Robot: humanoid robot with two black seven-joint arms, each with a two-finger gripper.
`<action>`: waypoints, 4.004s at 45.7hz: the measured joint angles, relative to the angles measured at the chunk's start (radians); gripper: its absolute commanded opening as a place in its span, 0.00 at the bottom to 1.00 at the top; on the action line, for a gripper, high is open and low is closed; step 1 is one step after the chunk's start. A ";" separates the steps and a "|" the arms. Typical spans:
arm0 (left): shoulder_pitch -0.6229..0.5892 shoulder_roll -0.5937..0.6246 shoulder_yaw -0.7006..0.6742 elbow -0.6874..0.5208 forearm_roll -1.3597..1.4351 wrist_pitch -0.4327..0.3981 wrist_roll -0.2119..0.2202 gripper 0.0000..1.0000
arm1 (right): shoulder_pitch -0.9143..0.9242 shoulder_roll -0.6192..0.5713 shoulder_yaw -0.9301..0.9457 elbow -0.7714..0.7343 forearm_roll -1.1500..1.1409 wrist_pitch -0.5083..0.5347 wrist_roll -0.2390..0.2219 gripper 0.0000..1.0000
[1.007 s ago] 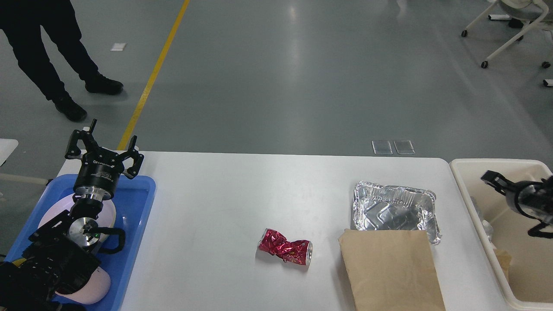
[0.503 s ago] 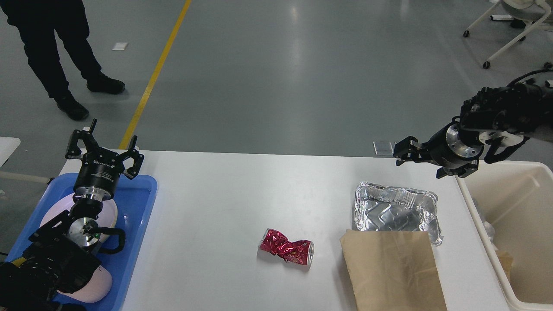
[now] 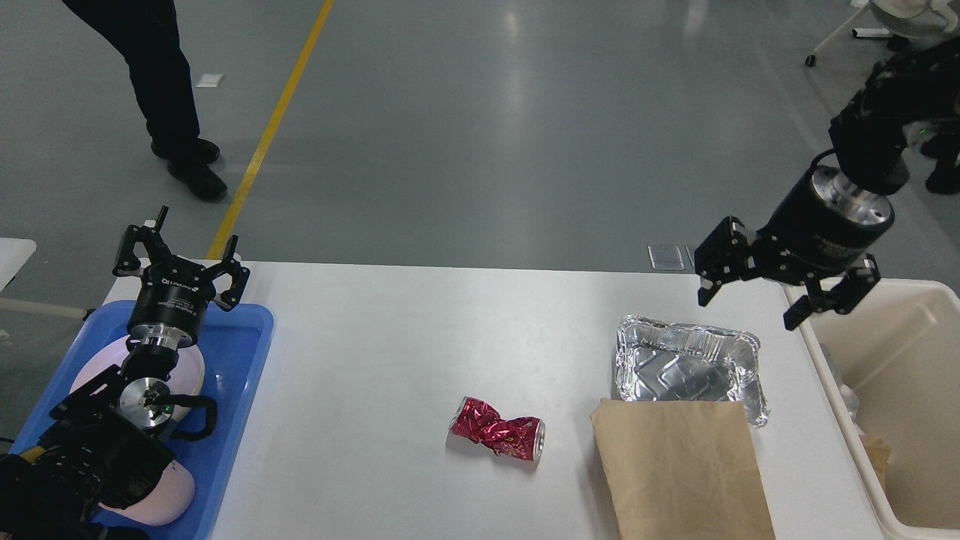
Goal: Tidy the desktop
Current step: 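Move the right gripper over the brown paper bag and grasp it, then lift the brown paper bag with the right gripper into the bin, then lower the right gripper to the foil tray edge and grasp it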
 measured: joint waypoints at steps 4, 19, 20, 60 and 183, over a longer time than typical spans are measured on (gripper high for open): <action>0.000 0.000 0.000 0.000 0.000 0.000 0.000 0.96 | -0.104 -0.004 -0.005 -0.006 -0.041 -0.014 0.000 1.00; 0.000 0.000 -0.001 0.000 0.000 0.000 0.000 0.96 | -0.392 -0.005 0.033 -0.025 -0.116 -0.179 -0.002 1.00; 0.000 0.000 -0.001 0.000 0.000 0.000 0.000 0.96 | -0.407 -0.004 0.039 -0.032 -0.116 -0.186 -0.002 1.00; 0.000 0.000 -0.001 0.000 0.000 0.000 0.000 0.96 | -0.757 -0.005 0.169 -0.314 -0.118 -0.365 -0.002 0.39; 0.000 -0.001 0.000 0.000 0.000 0.000 0.000 0.96 | -1.199 -0.331 0.534 -0.790 0.002 -1.032 0.005 1.00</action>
